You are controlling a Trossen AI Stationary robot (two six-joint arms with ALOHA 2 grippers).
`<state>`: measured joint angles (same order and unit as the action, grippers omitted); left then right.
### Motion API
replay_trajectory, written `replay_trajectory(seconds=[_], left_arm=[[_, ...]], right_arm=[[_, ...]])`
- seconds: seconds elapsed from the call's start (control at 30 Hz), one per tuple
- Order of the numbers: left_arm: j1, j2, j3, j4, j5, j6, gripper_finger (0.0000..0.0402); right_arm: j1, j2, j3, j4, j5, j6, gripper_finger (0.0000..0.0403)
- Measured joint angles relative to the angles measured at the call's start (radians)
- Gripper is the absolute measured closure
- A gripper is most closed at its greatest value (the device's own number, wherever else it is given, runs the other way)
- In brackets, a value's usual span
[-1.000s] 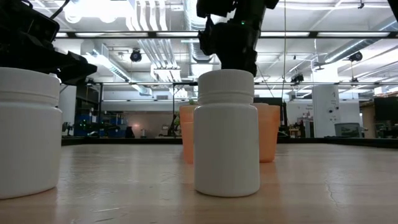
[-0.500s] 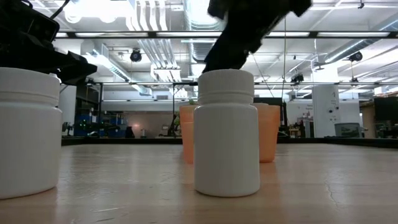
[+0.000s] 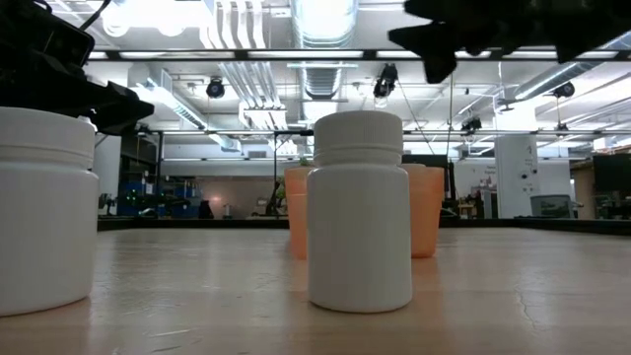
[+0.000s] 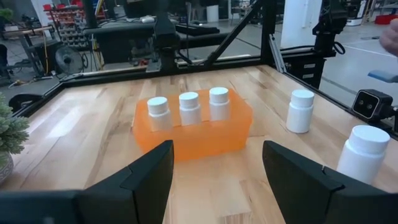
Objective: Pick and place pill bottles into a basket
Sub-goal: Put the white pill bottle into the orange bin
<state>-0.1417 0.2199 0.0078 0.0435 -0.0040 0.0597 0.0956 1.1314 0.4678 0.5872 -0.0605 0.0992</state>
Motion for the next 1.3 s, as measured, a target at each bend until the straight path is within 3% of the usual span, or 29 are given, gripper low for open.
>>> replay_trajectory(seconds=[0.17,0.37,0.47,0.7,0.93,1.3], left_arm=[[0.0,0.0,0.0,0.001,0.0,0.0,0.0173],[0.0,0.0,0.0,0.0,0.0,0.0,0.0173],[0.0,0.0,0.0,0.0,0.0,0.0,0.0173],[0.0,0.0,0.0,0.0,0.0,0.0,0.0173],[0.0,0.0,0.0,0.0,0.0,0.0,0.0173],[0.0,0.0,0.0,0.0,0.0,0.0,0.0173]], right_arm=[[-0.01,-0.123,-0.095,0.01,0.003,-0.003,0.0193],[-0.009,-0.237,-0.262,0.272,0.002,-0.01,0.0193],[-0.009,-0.302,-0.317,0.318,0.0,-0.01,0.0193],[-0.009,-0.477,-0.364,0.23,0.003,-0.024,0.0193],[-0.009,-0.712,-0.346,-0.061,0.009,-0.025,0.0193],[-0.009,-1.029,-0.457,-0.106,0.009,-0.032,0.0193]])
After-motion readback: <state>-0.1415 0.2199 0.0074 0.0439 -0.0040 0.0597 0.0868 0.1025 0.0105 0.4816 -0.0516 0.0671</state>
